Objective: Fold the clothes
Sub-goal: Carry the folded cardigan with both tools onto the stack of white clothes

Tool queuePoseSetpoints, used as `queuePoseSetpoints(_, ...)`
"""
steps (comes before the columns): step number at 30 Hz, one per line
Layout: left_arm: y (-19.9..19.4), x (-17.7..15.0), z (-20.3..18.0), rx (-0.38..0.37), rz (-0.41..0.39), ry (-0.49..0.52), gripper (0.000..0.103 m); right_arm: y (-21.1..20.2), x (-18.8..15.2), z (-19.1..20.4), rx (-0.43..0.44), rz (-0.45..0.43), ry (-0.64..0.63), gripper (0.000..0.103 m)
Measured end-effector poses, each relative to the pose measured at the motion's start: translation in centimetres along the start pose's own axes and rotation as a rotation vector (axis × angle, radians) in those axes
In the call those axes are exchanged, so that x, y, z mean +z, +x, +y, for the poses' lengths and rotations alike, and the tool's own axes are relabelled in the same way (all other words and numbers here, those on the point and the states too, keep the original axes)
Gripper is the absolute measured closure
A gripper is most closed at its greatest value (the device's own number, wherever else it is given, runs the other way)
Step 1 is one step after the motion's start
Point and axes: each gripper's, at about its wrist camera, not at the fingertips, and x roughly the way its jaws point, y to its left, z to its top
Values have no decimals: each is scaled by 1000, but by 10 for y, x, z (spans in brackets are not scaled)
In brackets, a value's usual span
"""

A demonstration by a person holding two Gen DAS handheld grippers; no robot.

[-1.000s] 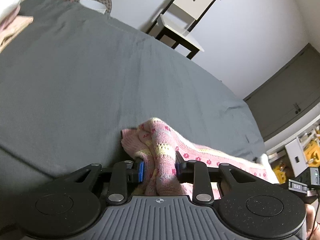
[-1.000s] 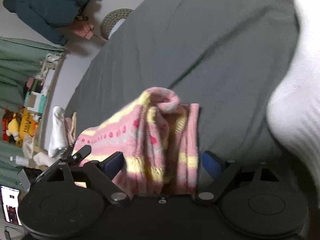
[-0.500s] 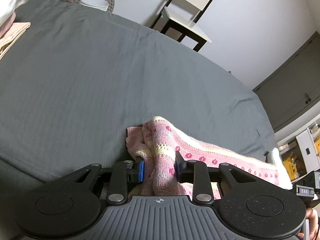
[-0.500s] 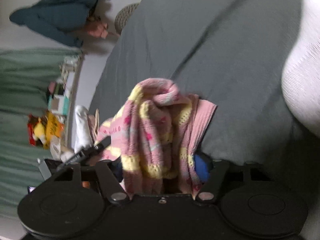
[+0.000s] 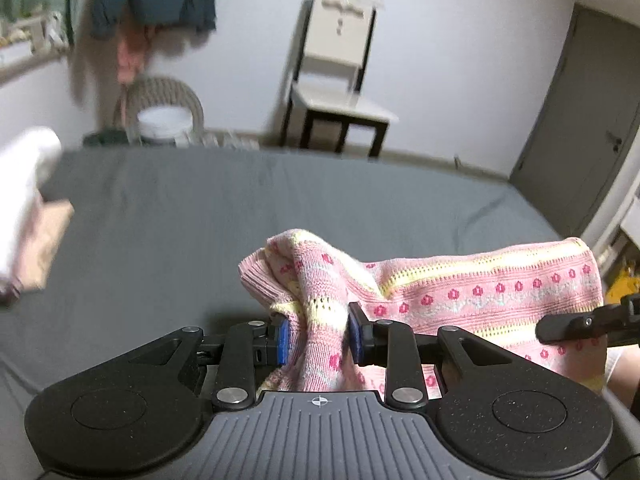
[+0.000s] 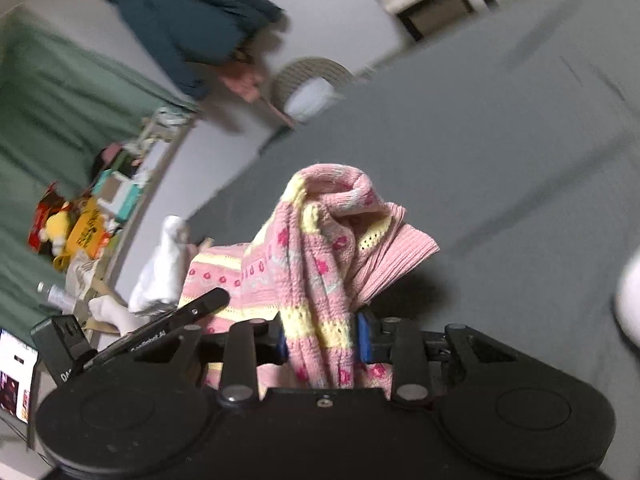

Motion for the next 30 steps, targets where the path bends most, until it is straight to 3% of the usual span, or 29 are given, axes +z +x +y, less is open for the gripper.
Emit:
queuePoseSetpoints(4, -29, 38, 33, 32, -76, -11, 74, 10, 17, 41, 35, -40, -15, 73)
queuePoseSetpoints(9, -77, 97, 104, 140, -146, -19, 74, 55, 38, 112, 139, -23, -69, 73)
queuePoseSetpoints(13, -110, 141, 176, 225, -170, -92, 74, 116, 49, 181, 209, 31, -98, 73)
queuePoseSetpoints(17, -121, 174, 244, 325, -164, -135, 74, 187, 49, 233, 226, 88, -116, 73)
queuePoseSetpoints(22, -103, 181, 317, 428, -105, -151, 74, 271, 37, 264, 233, 148, -107, 73)
queuePoseSetpoints(30, -26, 143, 389, 436, 18, -259, 74, 351, 17, 248, 156, 246, -57, 73)
